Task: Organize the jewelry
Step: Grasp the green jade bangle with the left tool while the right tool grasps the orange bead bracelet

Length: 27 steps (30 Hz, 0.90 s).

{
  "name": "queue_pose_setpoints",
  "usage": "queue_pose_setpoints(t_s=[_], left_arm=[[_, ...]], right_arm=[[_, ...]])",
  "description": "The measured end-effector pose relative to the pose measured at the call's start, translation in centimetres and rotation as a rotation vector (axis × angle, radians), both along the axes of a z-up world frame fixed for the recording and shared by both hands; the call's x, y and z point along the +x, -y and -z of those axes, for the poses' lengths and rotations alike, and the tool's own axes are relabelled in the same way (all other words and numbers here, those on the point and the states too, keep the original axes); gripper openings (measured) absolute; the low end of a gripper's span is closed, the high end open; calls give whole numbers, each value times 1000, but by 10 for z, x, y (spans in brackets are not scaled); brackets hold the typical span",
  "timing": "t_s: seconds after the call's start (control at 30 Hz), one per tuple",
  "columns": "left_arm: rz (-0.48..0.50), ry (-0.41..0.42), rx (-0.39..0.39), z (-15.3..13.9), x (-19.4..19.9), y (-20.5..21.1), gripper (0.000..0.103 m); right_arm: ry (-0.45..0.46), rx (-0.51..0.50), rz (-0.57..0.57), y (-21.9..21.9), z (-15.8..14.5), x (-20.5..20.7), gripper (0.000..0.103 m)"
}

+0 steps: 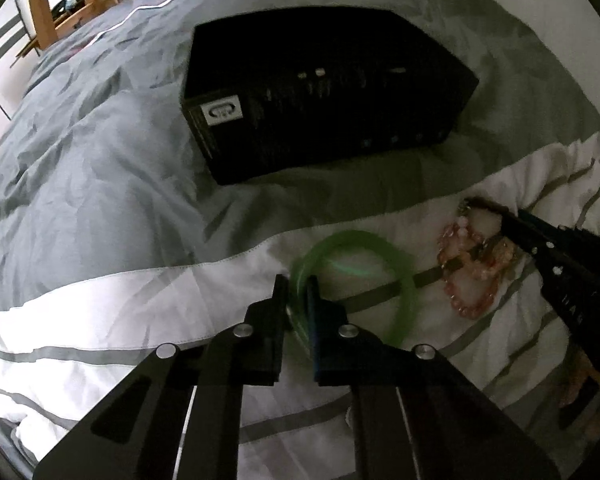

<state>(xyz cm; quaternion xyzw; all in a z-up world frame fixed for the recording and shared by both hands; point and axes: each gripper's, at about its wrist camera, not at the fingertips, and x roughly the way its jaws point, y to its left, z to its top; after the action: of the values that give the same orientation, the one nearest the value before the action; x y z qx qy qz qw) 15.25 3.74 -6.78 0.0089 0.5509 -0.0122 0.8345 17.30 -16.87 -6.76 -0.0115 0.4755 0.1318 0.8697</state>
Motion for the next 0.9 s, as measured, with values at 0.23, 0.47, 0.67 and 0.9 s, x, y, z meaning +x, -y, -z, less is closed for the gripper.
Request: queue_pose_setpoints(t_s=[0.23,0.47,0.67,0.9], left_arm=[[30,124,-15,-29,-5,2,9],[26,145,-24,-34,-10,2,9],[22,162,-37,-38,-14,1,10],[43,163,-28,-38,-13,5,10]], right_arm=[[138,54,17,5,-34,-8,8],[155,95,21,11,-42,-10,8],[62,92,-23,2,-22,-7,11],[-40,-6,-55,-12,10,0,46]])
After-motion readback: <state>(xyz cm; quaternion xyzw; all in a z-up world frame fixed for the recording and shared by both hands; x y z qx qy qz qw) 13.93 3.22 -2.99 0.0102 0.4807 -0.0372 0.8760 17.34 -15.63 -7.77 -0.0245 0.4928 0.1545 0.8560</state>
